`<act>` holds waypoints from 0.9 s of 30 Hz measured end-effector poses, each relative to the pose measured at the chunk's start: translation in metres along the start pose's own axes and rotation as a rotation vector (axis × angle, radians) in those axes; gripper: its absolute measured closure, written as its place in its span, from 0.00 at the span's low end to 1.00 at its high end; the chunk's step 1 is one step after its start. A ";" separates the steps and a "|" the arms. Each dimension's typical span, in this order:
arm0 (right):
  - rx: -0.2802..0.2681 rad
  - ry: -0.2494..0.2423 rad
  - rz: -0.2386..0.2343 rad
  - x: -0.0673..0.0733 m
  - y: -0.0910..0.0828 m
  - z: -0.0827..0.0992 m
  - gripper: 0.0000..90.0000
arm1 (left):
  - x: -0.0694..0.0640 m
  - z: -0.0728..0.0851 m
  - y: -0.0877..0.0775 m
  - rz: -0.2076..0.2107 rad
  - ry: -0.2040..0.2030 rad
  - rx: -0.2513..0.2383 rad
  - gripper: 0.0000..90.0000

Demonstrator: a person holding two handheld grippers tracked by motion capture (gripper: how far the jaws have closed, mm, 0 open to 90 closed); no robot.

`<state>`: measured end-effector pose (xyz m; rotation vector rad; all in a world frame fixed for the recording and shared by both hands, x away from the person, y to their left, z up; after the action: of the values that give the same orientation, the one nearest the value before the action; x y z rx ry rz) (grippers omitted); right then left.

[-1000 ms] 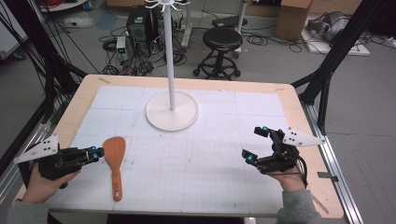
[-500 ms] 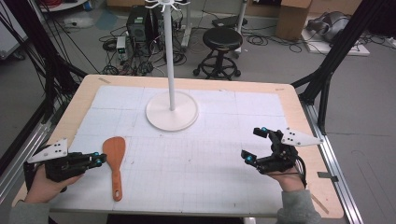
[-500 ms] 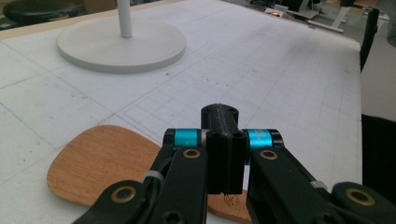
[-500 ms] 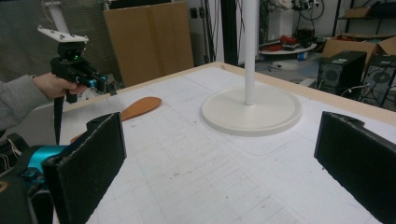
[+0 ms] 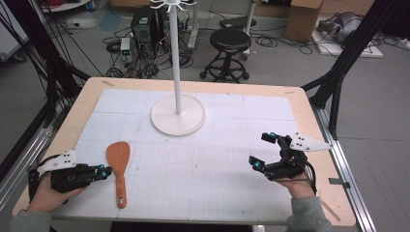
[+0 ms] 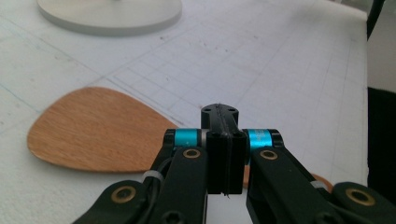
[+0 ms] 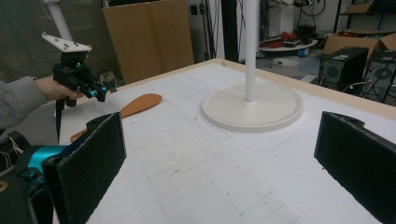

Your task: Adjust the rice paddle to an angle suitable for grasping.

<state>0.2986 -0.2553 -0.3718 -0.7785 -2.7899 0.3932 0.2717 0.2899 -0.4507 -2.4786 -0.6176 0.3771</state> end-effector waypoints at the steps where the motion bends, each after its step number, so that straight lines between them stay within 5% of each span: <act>1: 0.001 0.005 -0.001 0.000 0.000 0.000 0.01 | -0.001 0.001 0.002 0.001 0.005 0.015 1.00; 27: 0.026 0.013 -0.009 -0.001 0.004 0.005 0.01 | 0.000 0.018 0.011 0.033 -0.013 0.152 1.00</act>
<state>0.3002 -0.2533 -0.3776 -0.7603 -2.7690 0.4208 0.2689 0.2899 -0.4716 -2.3452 -0.5331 0.4376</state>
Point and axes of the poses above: each handheld gripper's, and its own axes: y roughly forward along the jaws, z roughly out of its underside, x roughly to its left, the point moved 4 cm from there along y, roughly forward along the jaws, and after that the axes turned 8 degrees about x, right-handed, at the moved point
